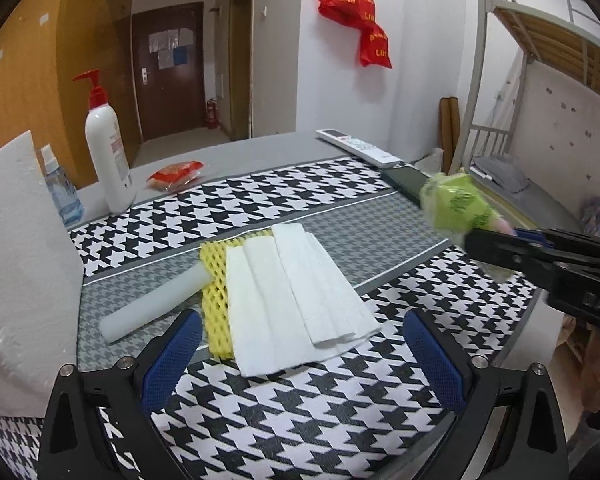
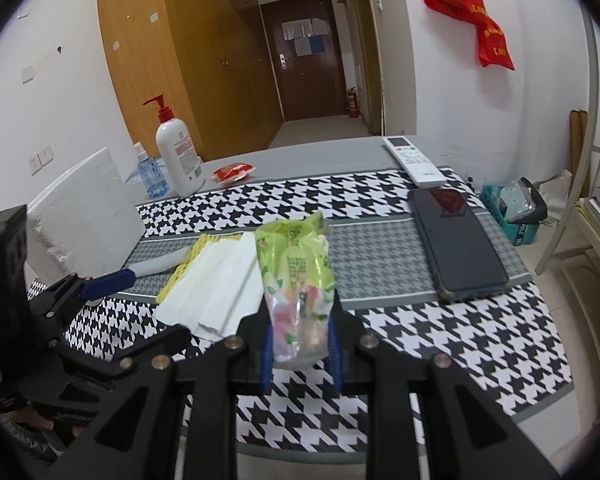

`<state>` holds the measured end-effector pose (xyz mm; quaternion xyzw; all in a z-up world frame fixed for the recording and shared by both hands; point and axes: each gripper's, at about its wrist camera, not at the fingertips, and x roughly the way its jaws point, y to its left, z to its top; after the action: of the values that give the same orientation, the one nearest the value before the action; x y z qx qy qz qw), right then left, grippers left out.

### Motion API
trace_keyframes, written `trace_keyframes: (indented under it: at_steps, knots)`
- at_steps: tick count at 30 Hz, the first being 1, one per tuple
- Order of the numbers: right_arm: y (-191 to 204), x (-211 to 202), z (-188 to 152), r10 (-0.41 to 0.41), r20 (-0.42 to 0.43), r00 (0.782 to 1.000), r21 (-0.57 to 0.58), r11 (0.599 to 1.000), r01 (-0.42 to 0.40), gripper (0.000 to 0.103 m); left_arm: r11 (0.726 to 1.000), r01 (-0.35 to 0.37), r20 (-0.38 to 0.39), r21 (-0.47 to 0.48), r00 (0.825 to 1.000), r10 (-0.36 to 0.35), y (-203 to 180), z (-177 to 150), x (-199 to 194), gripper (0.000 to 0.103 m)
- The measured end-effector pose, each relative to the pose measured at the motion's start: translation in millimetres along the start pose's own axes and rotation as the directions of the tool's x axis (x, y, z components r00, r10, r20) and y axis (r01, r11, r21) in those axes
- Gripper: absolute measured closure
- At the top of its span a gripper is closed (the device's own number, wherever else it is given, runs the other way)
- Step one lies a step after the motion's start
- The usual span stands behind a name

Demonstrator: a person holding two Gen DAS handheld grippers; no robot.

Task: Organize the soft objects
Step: 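Lift the green packet with the right gripper while the left gripper approaches the paper towels, then close the left gripper on the white paper towels and lift them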

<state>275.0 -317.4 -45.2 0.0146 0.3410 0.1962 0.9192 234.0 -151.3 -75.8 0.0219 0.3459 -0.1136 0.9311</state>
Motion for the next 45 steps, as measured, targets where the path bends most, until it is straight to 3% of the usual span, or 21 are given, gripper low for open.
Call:
trace_keyframes:
  at_steps: [3, 11, 15, 20, 25, 29, 33, 40, 45]
  knots:
    - [-3.4, -4.0, -2.6, -0.002, 0.005, 1.000, 0.008, 1.000, 0.002, 0.077, 1.000, -0.006, -0.014, -0.007, 1.000, 0.005, 0.1, 3.2, 5.9, 0.008]
    - [-8.2, -12.2, -7.8, -0.012, 0.013, 1.000, 0.024, 1.000, 0.012, 0.077, 1.000, -0.008, -0.086, 0.027, 0.996, 0.011, -7.8, 2.8, 25.3, 0.037]
    - [-11.5, -15.5, -10.5, -0.013, 0.014, 1.000, 0.032, 0.999, 0.012, 0.077, 0.999, -0.006, -0.107, 0.036, 0.994, 0.009, -10.4, 0.5, 30.5, 0.046]
    - [-13.4, -18.0, -11.6, -0.017, 0.019, 1.000, 0.037, 0.999, 0.016, 0.077, 0.999, -0.021, -0.117, 0.041, 0.993, 0.026, -11.5, -0.3, 35.0, 0.072]
    - [-14.9, -16.6, -10.3, -0.020, 0.018, 1.000, 0.048, 0.999, 0.019, 0.077, 0.998, -0.014, -0.123, 0.055, 0.992, 0.020, -11.6, 0.0, 36.9, 0.079]
    - [-13.2, -15.5, -9.8, -0.016, 0.018, 1.000, 0.045, 0.999, 0.016, 0.077, 0.998, -0.012, -0.129, 0.056, 0.991, 0.020, -11.4, 0.8, 39.8, 0.096]
    - [-12.8, -15.4, -9.8, -0.017, 0.017, 1.000, 0.046, 0.999, 0.017, 0.077, 0.999, 0.011, -0.125, 0.052, 0.992, -0.004, -9.6, 2.4, 37.4, 0.103]
    - [-12.7, -20.9, -9.1, -0.024, 0.031, 0.999, 0.054, 0.998, 0.023, 0.077, 0.993, 0.077, -0.047, 0.094, 0.996, -0.073, -16.1, 3.8, 0.3, 0.103]
    - [-10.7, -22.9, -11.3, -0.015, 0.033, 0.999, 0.046, 0.999, 0.013, 0.077, 0.992, 0.070, -0.031, 0.103, 0.997, -0.067, -20.4, 2.7, -4.6, 0.103]
